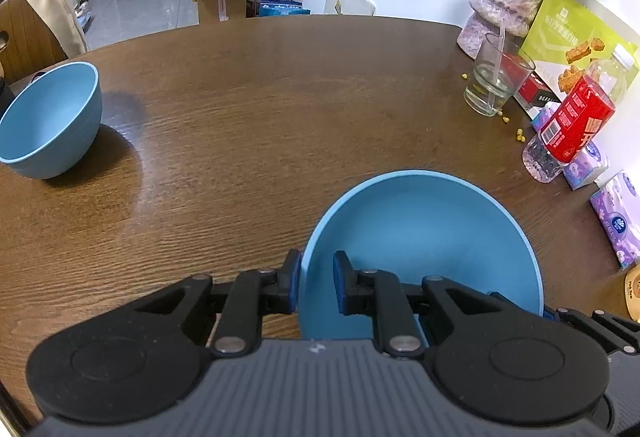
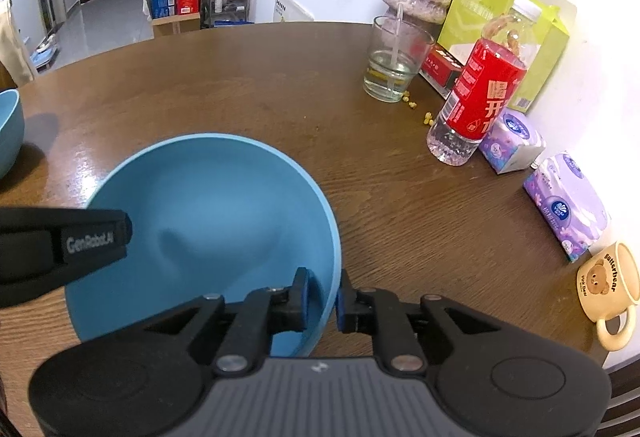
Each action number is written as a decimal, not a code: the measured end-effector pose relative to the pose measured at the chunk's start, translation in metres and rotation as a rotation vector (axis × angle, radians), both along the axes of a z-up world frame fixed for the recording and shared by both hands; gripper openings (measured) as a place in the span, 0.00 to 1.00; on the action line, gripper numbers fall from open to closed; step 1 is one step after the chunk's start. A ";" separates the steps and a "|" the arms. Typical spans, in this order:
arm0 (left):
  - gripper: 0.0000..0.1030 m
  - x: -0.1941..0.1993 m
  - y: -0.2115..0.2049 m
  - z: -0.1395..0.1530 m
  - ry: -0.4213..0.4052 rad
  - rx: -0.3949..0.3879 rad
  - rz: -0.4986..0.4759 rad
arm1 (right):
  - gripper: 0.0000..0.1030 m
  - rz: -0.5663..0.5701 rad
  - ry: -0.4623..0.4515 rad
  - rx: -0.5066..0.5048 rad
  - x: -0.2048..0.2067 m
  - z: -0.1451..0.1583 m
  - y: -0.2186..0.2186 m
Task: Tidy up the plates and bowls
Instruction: 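Lower both held blue bowls onto the bowl stack by the vase, then open both tools to release the blue bowls onto the stack, then move both open tools to the last blue bowl beside the lanyard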
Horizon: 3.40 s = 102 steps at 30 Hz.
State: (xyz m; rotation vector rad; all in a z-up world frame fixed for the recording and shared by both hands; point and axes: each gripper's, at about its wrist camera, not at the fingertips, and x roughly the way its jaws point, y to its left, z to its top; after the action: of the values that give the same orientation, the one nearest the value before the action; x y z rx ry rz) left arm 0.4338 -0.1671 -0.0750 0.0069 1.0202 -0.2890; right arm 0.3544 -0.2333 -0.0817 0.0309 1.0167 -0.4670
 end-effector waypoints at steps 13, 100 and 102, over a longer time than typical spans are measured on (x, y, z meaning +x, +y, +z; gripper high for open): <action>0.25 -0.001 0.000 0.002 -0.010 -0.007 0.004 | 0.20 -0.019 0.000 0.048 -0.001 -0.004 -0.009; 1.00 -0.044 0.317 0.104 -0.202 -0.011 0.229 | 1.00 0.133 -0.265 0.294 -0.021 0.087 0.173; 1.00 -0.036 0.321 0.105 -0.197 -0.020 0.233 | 1.00 0.134 -0.267 0.288 -0.014 0.090 0.182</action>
State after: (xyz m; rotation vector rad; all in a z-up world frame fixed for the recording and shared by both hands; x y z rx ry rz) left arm 0.3980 0.1540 0.0298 -0.0995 0.8134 -0.0834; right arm 0.3400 -0.0517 0.0078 0.2741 0.8100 -0.1846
